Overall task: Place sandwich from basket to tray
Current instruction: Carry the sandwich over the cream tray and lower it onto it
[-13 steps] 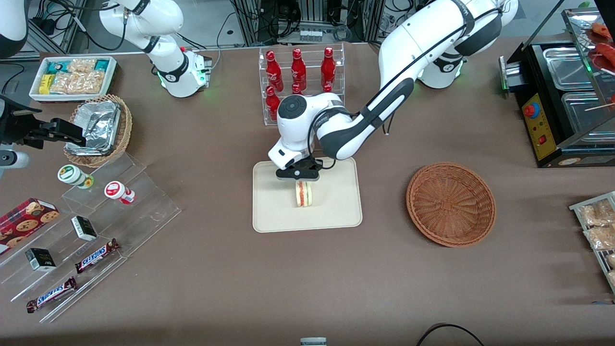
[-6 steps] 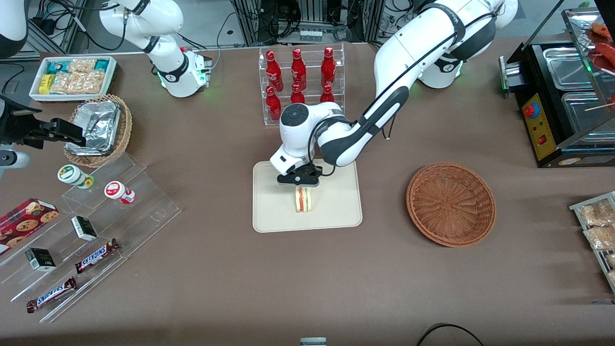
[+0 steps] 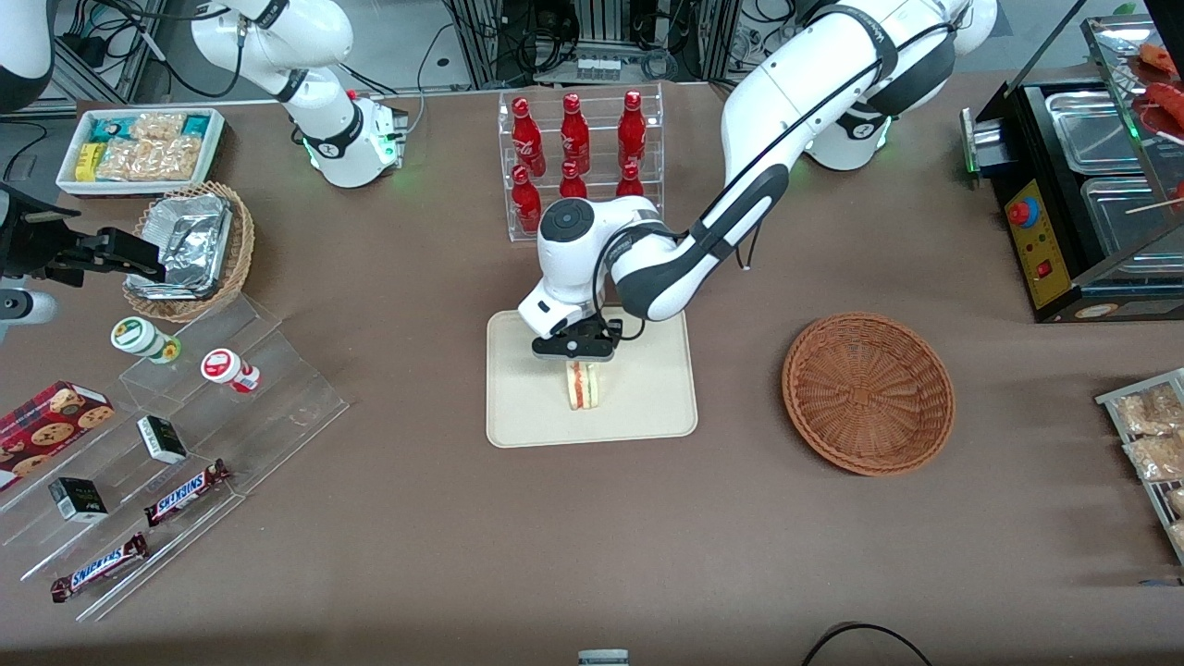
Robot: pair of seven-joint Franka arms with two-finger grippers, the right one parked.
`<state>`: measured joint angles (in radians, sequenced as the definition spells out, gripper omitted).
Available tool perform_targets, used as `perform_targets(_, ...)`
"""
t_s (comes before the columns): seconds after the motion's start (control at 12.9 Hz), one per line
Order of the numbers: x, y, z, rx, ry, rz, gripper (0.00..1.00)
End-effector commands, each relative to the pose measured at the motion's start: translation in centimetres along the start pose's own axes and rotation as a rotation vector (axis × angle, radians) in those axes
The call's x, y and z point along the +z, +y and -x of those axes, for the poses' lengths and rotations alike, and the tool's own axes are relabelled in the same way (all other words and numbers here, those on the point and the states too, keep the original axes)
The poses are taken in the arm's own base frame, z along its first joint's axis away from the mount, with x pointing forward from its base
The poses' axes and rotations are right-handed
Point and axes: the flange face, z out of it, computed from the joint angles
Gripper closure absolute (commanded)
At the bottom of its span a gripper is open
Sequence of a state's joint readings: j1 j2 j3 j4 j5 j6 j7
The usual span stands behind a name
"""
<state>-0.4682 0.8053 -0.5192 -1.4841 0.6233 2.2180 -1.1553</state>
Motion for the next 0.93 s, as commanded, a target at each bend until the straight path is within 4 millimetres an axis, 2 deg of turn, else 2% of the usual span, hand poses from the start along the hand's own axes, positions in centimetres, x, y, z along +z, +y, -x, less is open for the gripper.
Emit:
perform_targets(0.0,-4.5,-0.8,-0.9,-0.048,0.019,-0.048,0.00)
perform_targets(0.08,-6.3,-1.4,-1.4,-0.084,-0.001,-0.043,0.00)
perform_targets(0.23,-9.9,-5.3,-4.1,-0.150,-0.011,-0.089,0.00)
perform_targets(0.39,-12.9,-8.0,-5.4,-0.203,-0.043,-0.112,0.00)
perform_targets(0.7,-19.0,-14.0,-7.6,-0.174,-0.115,-0.111,0.00)
perform_targets(0.85,-21.7,-17.9,-8.8,-0.158,-0.144,-0.110,0.00)
